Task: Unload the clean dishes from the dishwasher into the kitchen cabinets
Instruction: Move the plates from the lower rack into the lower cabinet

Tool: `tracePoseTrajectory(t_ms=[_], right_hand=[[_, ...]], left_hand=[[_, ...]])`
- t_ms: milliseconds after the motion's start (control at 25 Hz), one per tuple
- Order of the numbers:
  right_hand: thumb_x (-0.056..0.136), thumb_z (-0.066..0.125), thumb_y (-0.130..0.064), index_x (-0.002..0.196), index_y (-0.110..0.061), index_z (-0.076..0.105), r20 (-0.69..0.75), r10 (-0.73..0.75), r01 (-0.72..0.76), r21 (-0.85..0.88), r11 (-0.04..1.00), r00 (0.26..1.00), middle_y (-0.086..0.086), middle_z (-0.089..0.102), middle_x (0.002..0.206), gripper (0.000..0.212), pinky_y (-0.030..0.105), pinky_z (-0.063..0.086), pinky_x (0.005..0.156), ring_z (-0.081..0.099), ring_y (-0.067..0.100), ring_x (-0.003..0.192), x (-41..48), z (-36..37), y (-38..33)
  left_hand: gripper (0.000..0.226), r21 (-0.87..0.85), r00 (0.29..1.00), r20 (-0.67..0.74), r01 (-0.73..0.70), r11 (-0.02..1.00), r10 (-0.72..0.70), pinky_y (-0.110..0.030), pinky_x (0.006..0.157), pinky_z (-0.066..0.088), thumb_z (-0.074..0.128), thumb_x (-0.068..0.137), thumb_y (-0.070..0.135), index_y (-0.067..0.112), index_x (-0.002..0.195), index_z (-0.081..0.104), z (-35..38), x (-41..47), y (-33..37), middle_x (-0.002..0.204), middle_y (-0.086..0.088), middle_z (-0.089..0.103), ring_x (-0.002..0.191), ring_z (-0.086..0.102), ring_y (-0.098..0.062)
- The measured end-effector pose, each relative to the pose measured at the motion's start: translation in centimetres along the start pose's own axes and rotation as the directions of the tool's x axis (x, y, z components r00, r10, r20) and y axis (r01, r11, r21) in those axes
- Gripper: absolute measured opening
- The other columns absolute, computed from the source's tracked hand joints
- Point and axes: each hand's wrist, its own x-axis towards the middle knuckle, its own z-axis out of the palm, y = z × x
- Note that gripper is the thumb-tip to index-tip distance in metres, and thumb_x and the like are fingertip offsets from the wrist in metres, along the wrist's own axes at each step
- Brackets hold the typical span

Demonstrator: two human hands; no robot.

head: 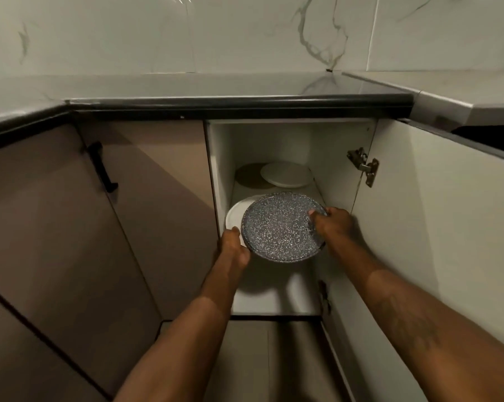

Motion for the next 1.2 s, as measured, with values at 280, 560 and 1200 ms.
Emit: tracePoseTrajectory(t_ms=[280,560,1200], right_hand=[[0.092,0.066,-0.024,0.11,-0.008,0.071,-0.423,-0.28,0.344,0.081,0.936,0.862,0.01,0.073,0.095,0.024,0.027,0.054,0.077,0.067,0.021,0.085,1.1,0.9,-0.3],[0.099,0.059,-0.022,0.124,-0.014,0.07,-0.423,-0.71,0.703,-0.207,0.68,0.563,0.007,0.074,0.097,0.028,0.028,0.053,0.073,0.068,0.022,0.082,2.3,2.2,-0.2],[0.094,0.059,-0.028,0.132,-0.019,0.06,0.443,-0.758,0.807,-0.563,0.18,0.479,0.002,0.066,0.127,0.039,0.043,0.055,0.087,0.066,0.025,0.111,2.1,6.0,6.9]], left_hand=[[0.044,0.159,0.983,-0.114,-0.125,0.979,0.144,-0.044,0.092,0.054,0.055,0.087,0.019,0.012,0.13,0.059,-0.7,3.8,-2.9,0.131,-0.014,0.061,0.112,0.062,-0.034],[0.056,0.401,0.939,-0.143,-0.233,0.886,0.312,-0.039,0.09,0.056,0.073,0.074,-0.005,0.01,0.127,0.061,0.8,5.4,-2.9,0.116,-0.007,0.068,0.104,0.066,-0.03],[0.083,0.806,0.818,0.022,-0.355,0.474,0.575,-0.032,0.118,0.027,0.083,0.078,0.032,0.004,0.146,0.045,1.6,5.2,-3.9,0.152,-0.013,0.044,0.141,0.039,-0.029]])
